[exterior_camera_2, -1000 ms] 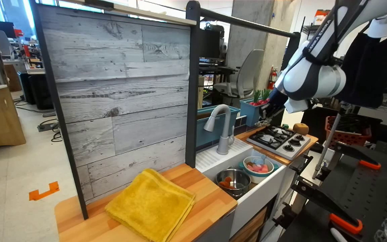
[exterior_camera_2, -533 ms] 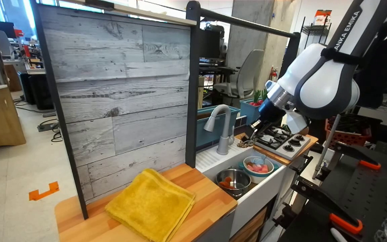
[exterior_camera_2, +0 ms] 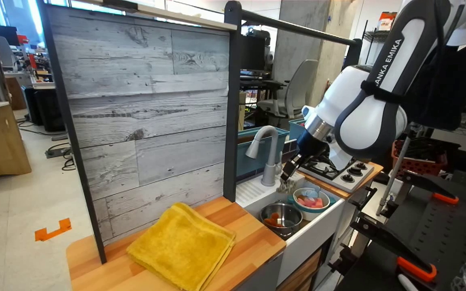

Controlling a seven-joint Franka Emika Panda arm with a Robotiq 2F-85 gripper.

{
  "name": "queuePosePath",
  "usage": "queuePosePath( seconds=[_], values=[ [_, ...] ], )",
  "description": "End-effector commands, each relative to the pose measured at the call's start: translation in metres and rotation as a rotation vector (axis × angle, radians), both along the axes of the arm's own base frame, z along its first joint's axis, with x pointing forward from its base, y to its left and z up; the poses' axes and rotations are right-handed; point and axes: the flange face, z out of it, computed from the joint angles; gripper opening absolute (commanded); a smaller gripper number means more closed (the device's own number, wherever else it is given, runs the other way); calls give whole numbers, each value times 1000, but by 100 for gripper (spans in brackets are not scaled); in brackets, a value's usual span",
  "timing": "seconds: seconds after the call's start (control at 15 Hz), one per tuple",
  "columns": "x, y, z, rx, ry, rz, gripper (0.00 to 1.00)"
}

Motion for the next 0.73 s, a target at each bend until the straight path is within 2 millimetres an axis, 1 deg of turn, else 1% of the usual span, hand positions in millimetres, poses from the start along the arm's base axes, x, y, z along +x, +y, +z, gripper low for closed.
queuePosePath(
  seconds=[0.0, 0.13, 0.2, 0.27, 0.4, 0.53, 0.6, 0.67],
  values=[
    [0, -29, 51, -83, 121, -61, 82],
    [-4, -51, 86, -132, 199, -115, 95],
    [0, -63, 109, -175, 216, -152, 100],
    [0, -76, 131, -215, 241, -179, 100],
    [4, -109, 180, -302, 239, -268, 100],
    [-2, -138, 226, -331, 308, -343, 100],
    [9, -125, 192, -314, 267, -285, 100],
    [8, -132, 209, -317, 265, -299, 100]
  ],
)
